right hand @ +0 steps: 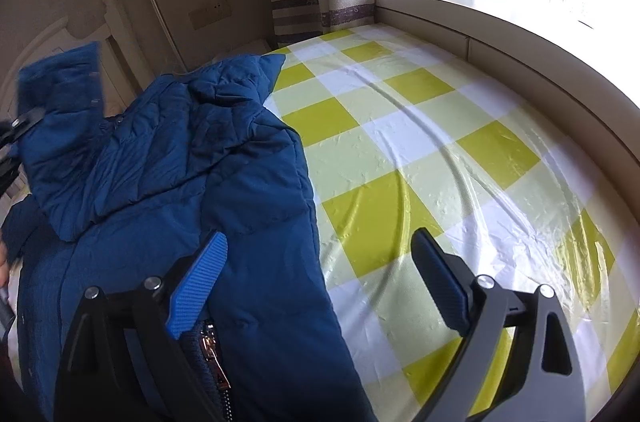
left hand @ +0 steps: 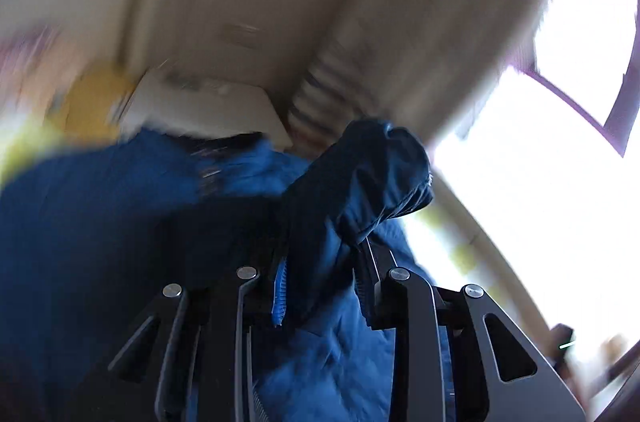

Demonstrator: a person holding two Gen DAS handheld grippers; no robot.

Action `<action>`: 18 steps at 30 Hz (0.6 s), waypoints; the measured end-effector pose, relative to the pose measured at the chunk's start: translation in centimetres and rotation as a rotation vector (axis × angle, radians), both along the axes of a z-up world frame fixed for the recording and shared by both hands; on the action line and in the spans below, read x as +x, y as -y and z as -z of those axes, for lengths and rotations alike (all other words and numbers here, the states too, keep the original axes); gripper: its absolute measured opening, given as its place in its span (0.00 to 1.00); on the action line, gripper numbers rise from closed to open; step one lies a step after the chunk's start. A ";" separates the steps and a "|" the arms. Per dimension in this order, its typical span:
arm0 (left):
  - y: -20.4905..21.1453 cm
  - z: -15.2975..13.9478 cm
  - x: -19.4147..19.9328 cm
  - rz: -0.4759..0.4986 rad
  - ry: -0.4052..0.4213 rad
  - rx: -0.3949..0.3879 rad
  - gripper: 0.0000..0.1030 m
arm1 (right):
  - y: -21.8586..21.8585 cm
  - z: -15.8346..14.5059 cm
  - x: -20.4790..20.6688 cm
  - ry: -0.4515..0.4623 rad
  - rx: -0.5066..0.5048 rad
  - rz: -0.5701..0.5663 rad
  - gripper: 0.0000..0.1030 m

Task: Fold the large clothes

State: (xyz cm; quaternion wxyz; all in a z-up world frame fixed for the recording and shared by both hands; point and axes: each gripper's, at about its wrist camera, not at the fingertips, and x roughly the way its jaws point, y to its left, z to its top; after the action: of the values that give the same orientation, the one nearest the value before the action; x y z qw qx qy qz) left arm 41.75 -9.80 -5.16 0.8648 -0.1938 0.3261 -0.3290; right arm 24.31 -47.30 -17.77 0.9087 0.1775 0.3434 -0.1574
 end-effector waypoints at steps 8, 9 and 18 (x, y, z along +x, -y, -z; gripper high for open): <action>-13.6 7.1 -3.0 -0.181 -0.226 -0.140 0.86 | -7.1 -6.3 2.5 0.109 -0.291 -0.211 0.94; -13.9 7.3 -3.4 -0.193 -0.227 -0.157 0.86 | -8.4 -7.2 4.0 0.098 -0.319 -0.263 0.96; -11.4 3.7 -4.1 -0.264 -0.099 0.046 0.86 | -10.7 -3.9 16.0 -0.154 -0.277 -0.356 0.97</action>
State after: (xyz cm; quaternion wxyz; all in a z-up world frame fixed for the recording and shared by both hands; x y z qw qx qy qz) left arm 37.61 1.59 -8.88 0.8876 -0.2312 0.3476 -0.1945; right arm 40.36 -36.61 -13.90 0.9090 -0.0250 0.4126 -0.0533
